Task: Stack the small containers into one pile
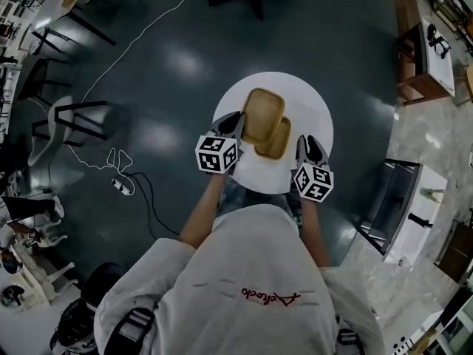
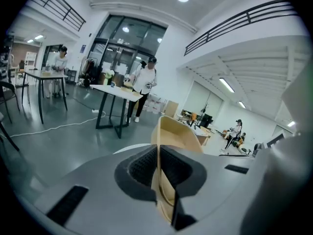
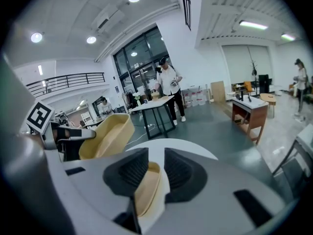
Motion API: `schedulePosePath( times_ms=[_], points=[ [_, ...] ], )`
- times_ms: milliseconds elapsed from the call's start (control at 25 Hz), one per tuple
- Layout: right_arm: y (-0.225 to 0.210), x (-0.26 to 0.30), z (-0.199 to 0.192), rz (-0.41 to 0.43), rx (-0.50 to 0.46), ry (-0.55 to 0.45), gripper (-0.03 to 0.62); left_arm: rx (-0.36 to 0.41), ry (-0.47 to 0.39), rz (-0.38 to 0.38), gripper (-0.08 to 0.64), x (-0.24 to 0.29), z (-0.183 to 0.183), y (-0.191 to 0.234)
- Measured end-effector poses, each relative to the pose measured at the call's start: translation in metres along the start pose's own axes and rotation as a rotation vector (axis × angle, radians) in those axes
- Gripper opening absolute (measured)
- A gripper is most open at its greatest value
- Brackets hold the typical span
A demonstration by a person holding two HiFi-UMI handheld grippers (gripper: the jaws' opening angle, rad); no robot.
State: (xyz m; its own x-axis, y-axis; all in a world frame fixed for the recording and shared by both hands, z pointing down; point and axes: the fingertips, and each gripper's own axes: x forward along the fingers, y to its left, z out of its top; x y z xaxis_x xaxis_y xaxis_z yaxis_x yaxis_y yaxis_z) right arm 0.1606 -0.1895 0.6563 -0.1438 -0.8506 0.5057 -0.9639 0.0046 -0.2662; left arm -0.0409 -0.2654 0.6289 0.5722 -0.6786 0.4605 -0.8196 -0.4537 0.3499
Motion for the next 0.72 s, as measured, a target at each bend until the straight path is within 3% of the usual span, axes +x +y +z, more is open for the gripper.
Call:
schedulePosePath(
  times_ms=[360, 720],
  points=[
    [-0.027, -0.009, -0.009, -0.002, 0.002, 0.024, 0.109, -0.049, 0.033, -0.010, 0.026, 0.019, -0.029, -0.026],
    [-0.042, -0.005, -0.035, -0.002, 0.001, 0.083, 0.103, -0.082, 0.125, 0.002, 0.026, 0.034, -0.081, -0.024]
  ],
)
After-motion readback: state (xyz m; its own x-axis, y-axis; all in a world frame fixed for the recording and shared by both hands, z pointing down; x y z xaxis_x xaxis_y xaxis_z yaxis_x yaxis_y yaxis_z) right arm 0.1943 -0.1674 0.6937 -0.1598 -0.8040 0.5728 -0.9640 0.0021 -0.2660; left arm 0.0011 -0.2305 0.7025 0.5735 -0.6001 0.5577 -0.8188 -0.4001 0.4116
